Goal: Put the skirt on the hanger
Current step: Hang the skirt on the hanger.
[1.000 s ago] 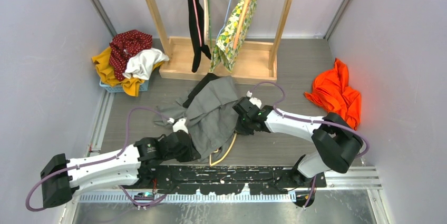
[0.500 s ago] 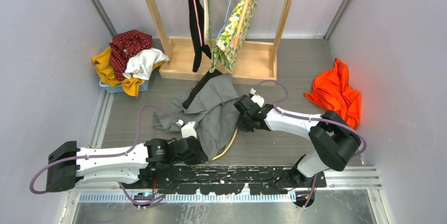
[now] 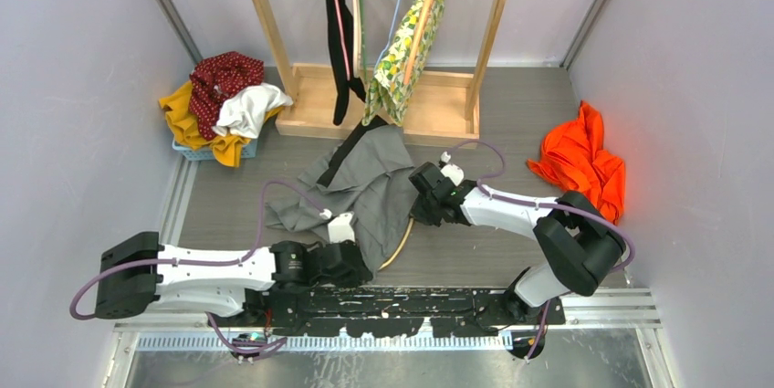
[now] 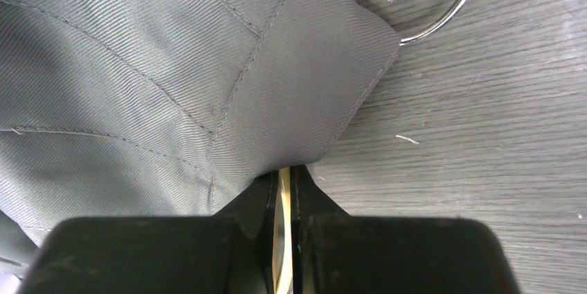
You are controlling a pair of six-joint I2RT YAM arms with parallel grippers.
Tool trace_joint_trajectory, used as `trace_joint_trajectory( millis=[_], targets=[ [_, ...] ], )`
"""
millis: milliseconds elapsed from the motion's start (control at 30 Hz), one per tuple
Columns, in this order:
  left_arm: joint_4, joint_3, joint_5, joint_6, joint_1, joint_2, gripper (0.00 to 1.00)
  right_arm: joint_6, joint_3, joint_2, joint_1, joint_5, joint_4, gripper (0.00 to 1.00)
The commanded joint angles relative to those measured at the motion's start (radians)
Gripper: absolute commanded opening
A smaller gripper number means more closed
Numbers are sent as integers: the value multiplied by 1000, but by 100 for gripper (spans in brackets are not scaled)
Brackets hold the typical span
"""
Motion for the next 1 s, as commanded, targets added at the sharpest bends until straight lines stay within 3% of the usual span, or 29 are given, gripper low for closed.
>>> trace_joint_trajectory(
  millis=[0, 300, 500, 700, 967],
  targets=[
    [99, 74, 23, 7, -18, 40, 0, 141, 28, -22, -12, 63, 180, 1],
    [86, 98, 18, 2, -23, -19, 0, 119, 28, -22, -18, 118, 149, 1],
    [191, 73, 52, -14, -23, 24, 0, 131, 73, -5, -16, 105, 151, 1],
    [421, 22, 113, -38, -23, 149, 0, 123, 98, -27, 2, 92, 138, 1],
    [477, 30, 123, 21, -23, 106, 0, 17, 102, -57, 25, 73, 121, 1]
  ],
)
